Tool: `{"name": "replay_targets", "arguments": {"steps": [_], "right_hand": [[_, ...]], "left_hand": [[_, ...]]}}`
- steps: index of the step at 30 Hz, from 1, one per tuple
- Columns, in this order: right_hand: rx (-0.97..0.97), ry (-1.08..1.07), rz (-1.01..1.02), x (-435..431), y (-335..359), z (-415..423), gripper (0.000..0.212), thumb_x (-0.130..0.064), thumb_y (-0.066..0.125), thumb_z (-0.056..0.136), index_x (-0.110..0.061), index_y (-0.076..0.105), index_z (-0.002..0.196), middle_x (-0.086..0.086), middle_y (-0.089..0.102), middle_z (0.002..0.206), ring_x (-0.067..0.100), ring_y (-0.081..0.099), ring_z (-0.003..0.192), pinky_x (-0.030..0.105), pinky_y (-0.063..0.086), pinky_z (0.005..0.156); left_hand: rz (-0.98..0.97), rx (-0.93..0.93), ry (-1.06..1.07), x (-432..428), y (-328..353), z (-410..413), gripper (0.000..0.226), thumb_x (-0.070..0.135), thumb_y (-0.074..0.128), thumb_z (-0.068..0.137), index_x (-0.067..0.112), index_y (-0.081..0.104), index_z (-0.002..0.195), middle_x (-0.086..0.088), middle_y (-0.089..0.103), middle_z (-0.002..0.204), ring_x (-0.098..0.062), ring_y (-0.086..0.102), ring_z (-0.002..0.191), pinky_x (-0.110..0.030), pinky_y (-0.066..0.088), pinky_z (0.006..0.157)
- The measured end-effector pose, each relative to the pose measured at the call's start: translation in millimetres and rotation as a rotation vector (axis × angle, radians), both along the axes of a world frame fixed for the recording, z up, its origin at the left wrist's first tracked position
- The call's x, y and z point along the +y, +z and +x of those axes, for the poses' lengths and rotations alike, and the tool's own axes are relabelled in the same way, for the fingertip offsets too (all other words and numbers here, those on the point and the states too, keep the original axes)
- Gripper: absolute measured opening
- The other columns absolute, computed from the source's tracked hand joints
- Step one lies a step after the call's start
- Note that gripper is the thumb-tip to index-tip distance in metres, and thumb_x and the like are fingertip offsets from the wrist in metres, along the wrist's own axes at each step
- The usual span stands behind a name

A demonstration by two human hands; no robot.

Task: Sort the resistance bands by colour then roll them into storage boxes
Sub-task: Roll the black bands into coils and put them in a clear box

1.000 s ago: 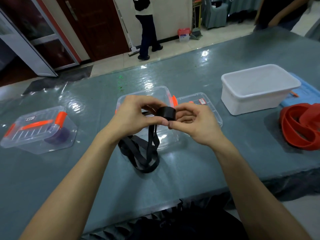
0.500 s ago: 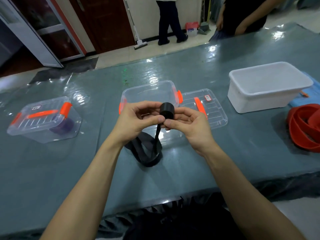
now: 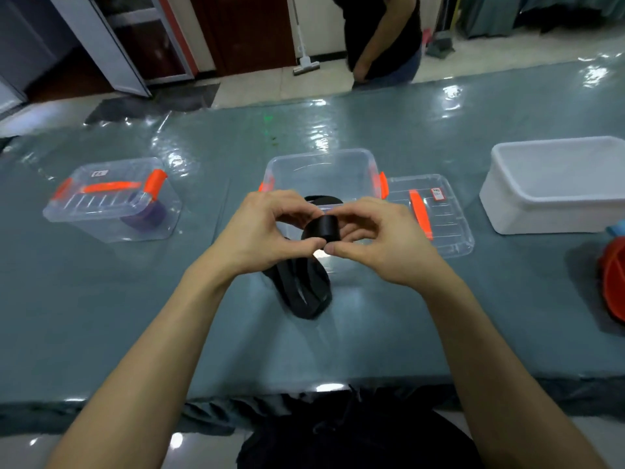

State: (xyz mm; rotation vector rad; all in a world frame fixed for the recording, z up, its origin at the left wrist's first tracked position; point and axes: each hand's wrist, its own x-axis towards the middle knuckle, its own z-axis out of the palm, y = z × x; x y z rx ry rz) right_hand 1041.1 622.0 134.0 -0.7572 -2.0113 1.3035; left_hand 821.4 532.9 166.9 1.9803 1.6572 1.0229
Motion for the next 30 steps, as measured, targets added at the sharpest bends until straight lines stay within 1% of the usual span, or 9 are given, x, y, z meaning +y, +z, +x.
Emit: {"name": "replay_targets", "arguments": {"steps": [3,6,11,13,17,20,23,25,30], "right_hand": [[0.13,0.004,-0.074,2.4,1.0,-8.1,0.044,-0.005,0.095,0.077,-0.014,0.079,0.116,0.004,0.074,0.107,0.022,0.079,0.093,0.035,0.065,0.089],[0.288,0.005,-0.211,0.8,-5.0,-24.1,0.04,0.003,0.091,0.077,-0.009,0.076,0.111,0.012,0.076,0.107,0.024,0.079,0.093,0.032,0.063,0.088],[0.39,-0.007,-0.36,2.2,-9.5,-53.0,0.049,-0.002,0.09,0.071,0.002,0.073,0.117,0.019,0.079,0.106,0.027,0.079,0.094,0.031,0.062,0.089],[0.429,-0.013,-0.413,3.7,-5.5,-64.5,0.049,-0.008,0.088,0.071,0.002,0.073,0.117,0.018,0.08,0.105,0.026,0.079,0.094,0.029,0.061,0.087],[0.464,-0.025,-0.492,5.5,1.1,-91.5,0.043,-0.008,0.084,0.074,-0.003,0.075,0.115,0.013,0.082,0.103,0.022,0.08,0.094,0.026,0.06,0.086],[0.443,-0.09,-0.488,3.9,-7.5,-116.0,0.04,-0.011,0.087,0.077,-0.009,0.079,0.115,0.016,0.08,0.105,0.022,0.076,0.098,0.03,0.059,0.092],[0.248,-0.146,-0.358,7.0,-18.5,-129.2,0.039,-0.01,0.092,0.078,-0.014,0.081,0.116,0.022,0.074,0.105,0.023,0.066,0.089,0.044,0.06,0.094],[0.073,-0.084,-0.282,12.6,-16.0,-130.1,0.04,-0.012,0.094,0.078,-0.024,0.08,0.114,0.009,0.076,0.105,0.017,0.07,0.084,0.05,0.062,0.093],[-0.189,0.086,0.123,22.0,3.4,-136.5,0.045,-0.018,0.092,0.084,-0.023,0.075,0.126,-0.007,0.07,0.114,0.01,0.075,0.09,0.032,0.062,0.088]], "left_hand": [[-0.007,-0.143,0.01,0.0,0.8,-8.8,0.033,0.025,0.093,0.079,0.027,0.082,0.11,-0.002,0.079,0.101,-0.02,0.079,0.096,-0.047,0.061,0.102],[0.03,-0.454,0.09,-1.2,-15.0,-13.8,0.043,0.024,0.095,0.074,0.018,0.082,0.114,-0.015,0.079,0.107,-0.027,0.078,0.101,-0.041,0.06,0.101],[-0.015,-0.735,0.165,-1.7,-35.7,-26.3,0.044,0.017,0.09,0.073,0.015,0.081,0.117,-0.008,0.082,0.115,-0.022,0.078,0.104,-0.031,0.06,0.097],[-0.039,-0.763,0.147,0.4,-32.3,-35.7,0.042,0.014,0.091,0.073,0.03,0.085,0.112,0.0,0.083,0.109,-0.014,0.078,0.101,-0.027,0.06,0.093],[-0.056,-0.737,0.207,6.4,-29.3,-54.4,0.039,-0.005,0.084,0.084,0.02,0.081,0.113,0.002,0.083,0.106,-0.011,0.076,0.099,-0.022,0.059,0.088],[-0.067,-0.711,0.245,9.6,-27.2,-71.4,0.031,0.002,0.083,0.087,0.013,0.079,0.117,-0.004,0.082,0.109,-0.013,0.076,0.099,-0.023,0.059,0.089],[-0.114,-0.639,0.241,6.2,-23.5,-93.2,0.032,0.007,0.087,0.084,0.021,0.081,0.113,0.0,0.084,0.102,-0.011,0.078,0.093,-0.024,0.06,0.088],[-0.13,-0.454,0.23,1.8,-19.7,-109.0,0.036,0.004,0.091,0.082,0.027,0.082,0.109,0.005,0.084,0.097,-0.008,0.079,0.089,-0.023,0.06,0.088],[-0.05,0.084,0.103,4.3,2.3,-134.5,0.031,0.019,0.093,0.078,0.026,0.084,0.107,0.014,0.08,0.087,-0.001,0.076,0.082,-0.024,0.062,0.082]]}}
